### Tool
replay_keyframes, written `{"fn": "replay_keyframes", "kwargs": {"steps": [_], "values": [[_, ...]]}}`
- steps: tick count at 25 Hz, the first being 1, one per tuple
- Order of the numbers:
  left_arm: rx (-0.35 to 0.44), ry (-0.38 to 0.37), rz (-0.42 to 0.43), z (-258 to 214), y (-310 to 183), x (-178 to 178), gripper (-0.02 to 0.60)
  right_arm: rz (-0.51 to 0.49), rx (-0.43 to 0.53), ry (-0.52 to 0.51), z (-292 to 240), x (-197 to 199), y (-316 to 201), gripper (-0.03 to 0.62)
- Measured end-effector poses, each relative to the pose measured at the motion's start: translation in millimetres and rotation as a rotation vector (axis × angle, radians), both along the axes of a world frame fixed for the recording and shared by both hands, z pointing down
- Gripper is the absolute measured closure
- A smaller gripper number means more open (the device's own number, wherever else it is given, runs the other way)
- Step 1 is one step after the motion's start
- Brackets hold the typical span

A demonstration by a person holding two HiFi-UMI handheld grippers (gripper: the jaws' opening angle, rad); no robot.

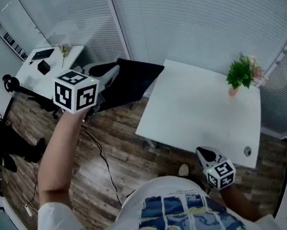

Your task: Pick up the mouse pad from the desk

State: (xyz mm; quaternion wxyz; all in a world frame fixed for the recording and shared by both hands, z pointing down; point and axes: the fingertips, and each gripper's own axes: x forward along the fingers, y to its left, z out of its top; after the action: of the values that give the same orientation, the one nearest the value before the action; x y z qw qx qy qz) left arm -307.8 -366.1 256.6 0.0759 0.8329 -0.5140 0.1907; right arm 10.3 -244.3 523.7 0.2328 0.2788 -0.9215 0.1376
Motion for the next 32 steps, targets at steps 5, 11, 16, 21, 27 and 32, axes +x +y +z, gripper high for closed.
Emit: {"fn": "replay_keyframes", "kwargs": {"steps": [5,11,16,21,27,32], "values": [[0.035,0.007,0.029,-23,28,-10,0.555,0.011,0.021,0.004,-6,-14,22,0.591],[0.065,0.009,0.055,-42,53,-18,0.555,0.021,0.031,0.008,-11,-25,41,0.592],[0.09,0.004,0.075,-57,75,-24,0.555,0.036,0.06,0.005,-13,-32,57,0.592],[0.106,-0.001,0.101,-67,97,-30,0.555,0.056,0.076,0.0,-16,-41,80,0.592],[0.11,-0.008,0.134,-72,117,-34,0.555,0.079,0.077,0.0,-14,-47,102,0.592],[0.112,-0.004,0.155,-72,136,-36,0.555,0.098,0.092,-0.006,-15,-51,117,0.592]]}}
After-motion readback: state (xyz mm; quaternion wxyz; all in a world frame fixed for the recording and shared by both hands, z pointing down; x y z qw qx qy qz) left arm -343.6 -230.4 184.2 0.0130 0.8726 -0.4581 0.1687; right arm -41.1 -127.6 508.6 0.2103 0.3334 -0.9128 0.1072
